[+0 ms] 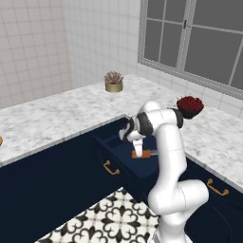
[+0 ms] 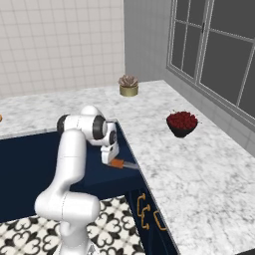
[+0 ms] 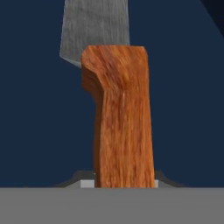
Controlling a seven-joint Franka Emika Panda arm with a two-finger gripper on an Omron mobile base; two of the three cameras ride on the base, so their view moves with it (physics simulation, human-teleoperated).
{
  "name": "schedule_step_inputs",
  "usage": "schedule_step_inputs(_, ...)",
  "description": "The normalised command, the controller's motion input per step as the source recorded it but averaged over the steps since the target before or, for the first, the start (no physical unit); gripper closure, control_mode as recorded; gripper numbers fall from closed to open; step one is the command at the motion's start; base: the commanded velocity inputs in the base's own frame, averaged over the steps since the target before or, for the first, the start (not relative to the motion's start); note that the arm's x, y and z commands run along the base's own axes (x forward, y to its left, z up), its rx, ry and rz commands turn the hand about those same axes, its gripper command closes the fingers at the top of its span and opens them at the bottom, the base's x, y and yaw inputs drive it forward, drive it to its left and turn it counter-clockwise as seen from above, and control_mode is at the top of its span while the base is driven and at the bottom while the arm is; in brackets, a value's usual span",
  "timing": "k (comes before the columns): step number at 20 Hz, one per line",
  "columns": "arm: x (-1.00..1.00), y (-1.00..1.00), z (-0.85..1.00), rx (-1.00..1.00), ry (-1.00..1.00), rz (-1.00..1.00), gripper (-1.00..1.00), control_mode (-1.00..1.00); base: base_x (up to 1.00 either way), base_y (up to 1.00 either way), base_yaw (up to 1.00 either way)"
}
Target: Pick up the knife from the drawer and place it on the cutting board. Then place the meat from the plate to the cutting board.
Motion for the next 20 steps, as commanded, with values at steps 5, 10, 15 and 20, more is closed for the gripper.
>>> schedule_step_inputs(5,-0.09,0.00,0.34,0.10,0.00,0.00,1.00,-1.00,0.00,0.00,0.00)
schedule_step_inputs(10,0.00,0.21,0.96,0.10,0.00,0.00,1.00,-1.00,0.00,0.00,0.00)
schedule_step_inputs(15,0.00,0.53,0.97,0.20,0.13,0.02,1.00,-1.00,0.00,0.00,0.00)
schedule_step_inputs(20,0.00,0.81,1.00,0.15,0.18,0.19,1.00,-1.00,0.00,0.00,0.00)
